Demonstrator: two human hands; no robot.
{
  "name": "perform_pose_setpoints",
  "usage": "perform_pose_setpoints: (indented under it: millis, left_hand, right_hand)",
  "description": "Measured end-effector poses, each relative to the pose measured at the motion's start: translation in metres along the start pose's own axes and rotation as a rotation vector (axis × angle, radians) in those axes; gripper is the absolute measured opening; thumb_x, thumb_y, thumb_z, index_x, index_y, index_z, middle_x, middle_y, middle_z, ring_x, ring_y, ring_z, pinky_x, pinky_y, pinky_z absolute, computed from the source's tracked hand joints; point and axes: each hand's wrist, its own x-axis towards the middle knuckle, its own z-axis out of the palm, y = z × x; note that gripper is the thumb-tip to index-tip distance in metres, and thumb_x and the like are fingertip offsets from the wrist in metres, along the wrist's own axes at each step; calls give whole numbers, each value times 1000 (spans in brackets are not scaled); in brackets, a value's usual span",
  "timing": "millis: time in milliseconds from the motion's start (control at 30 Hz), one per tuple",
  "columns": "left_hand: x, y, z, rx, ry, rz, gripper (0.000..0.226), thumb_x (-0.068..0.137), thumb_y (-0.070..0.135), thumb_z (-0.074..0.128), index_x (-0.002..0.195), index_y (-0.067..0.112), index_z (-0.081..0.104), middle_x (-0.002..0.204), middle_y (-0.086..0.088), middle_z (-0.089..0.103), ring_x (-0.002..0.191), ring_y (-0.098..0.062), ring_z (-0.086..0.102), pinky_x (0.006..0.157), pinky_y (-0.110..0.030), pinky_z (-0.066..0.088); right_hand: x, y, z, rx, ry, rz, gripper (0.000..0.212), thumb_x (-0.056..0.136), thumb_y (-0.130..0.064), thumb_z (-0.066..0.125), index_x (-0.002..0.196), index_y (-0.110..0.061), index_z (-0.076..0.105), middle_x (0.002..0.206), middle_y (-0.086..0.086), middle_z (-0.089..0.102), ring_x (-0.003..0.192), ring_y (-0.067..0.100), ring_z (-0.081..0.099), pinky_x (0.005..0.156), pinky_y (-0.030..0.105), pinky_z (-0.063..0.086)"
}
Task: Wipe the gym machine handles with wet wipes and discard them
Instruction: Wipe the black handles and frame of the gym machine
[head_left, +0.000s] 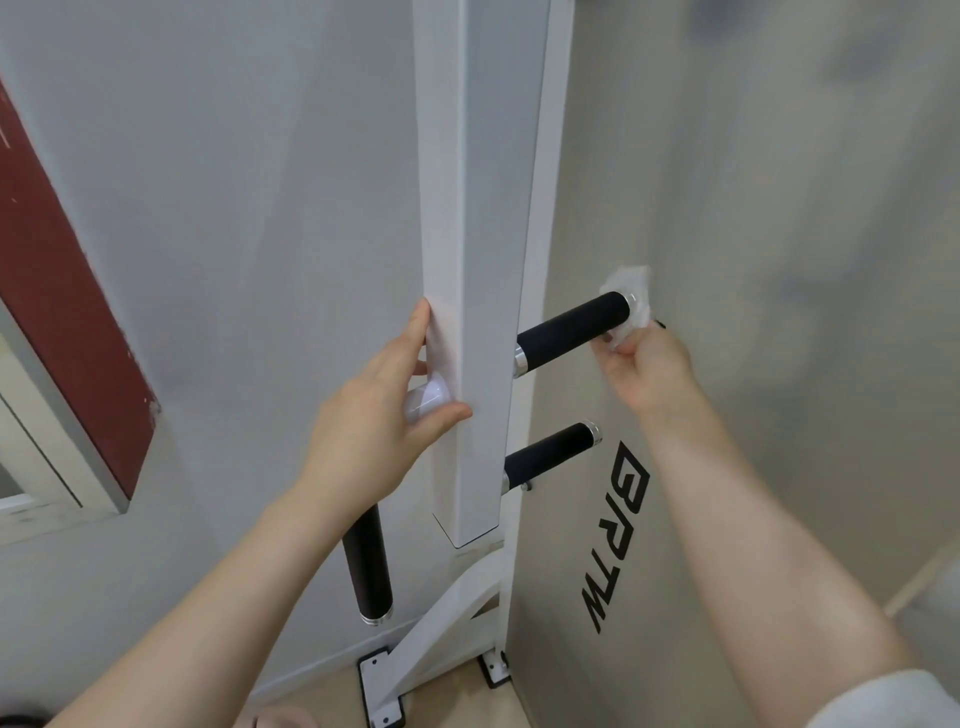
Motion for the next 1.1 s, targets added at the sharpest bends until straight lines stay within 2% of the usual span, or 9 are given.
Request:
perform_pose_setpoints:
  millis: [67,167,300,467,667,767,933,1000,1100]
  left_hand:
    - [0,0,0,6,-6,3,87,80,39,64,147,33,7,137,12,47,119,-11,50,83,-30,44]
    - [0,0,1,-6,-7,15,87,81,38,64,146,34,8,137,14,46,119,-10,49,85,-30,44]
    - [1,1,1,3,-7,21,86,81,37,64,147,33,8,138,13,45,120,-10,49,87,-33,45]
    - [2,0,2,13,4,32,87,81,37,64,147,31,8,138,13,46,120,-10,49,86,-32,44]
    - [2,-1,2,28,-1,32,86,82,38,63,147,32,7,138,14,45,119,-9,48,82,-27,41]
    - [3,-1,2,24,1,33,86,82,38,64,147,32,7,137,14,45,119,-8,48,82,-27,41]
    - [4,-2,3,35,9,31,87,82,38,64,147,31,7,137,12,46,119,-10,50,81,-29,42]
    - [4,-3,3,37,11,34,87,82,37,64,147,32,7,137,12,46,119,-10,50,82,-29,43]
    - [5,-3,3,41,13,30,86,81,37,64,147,31,8,138,13,45,118,-9,50,81,-28,42]
  right_hand:
    - [2,22,-10,28,64,80,38,93,10,25,120,1,50,135,17,49,120,29,54,96,34,49]
    - [-4,50,-23,4,33,169,53,87,19,19,126,0,49,128,14,54,123,26,51,105,38,41]
    - [-13,36,-21,232,-220,71,63,79,20,19,90,-8,74,114,14,62,118,26,55,106,38,40]
    - [-12,34,-28,438,-316,152,34,99,-20,35,115,0,57,122,20,60,119,30,56,105,43,41]
    - [-14,31,-19,146,-258,79,27,92,-10,49,85,-7,74,95,10,70,100,21,64,97,35,49]
    - [-9,23,-19,199,-196,24,16,92,-9,52,95,-7,68,98,9,66,96,18,64,93,30,50]
    - [-19,48,-15,39,-366,129,22,95,-7,47,103,-10,68,106,7,69,101,14,65,89,23,52]
    - [-13,37,-15,11,-278,72,20,95,-7,47,103,-12,65,100,5,69,94,10,66,75,15,52]
    - [-6,27,-24,-162,-173,35,15,94,-9,49,100,-15,62,92,4,61,87,12,59,84,20,45]
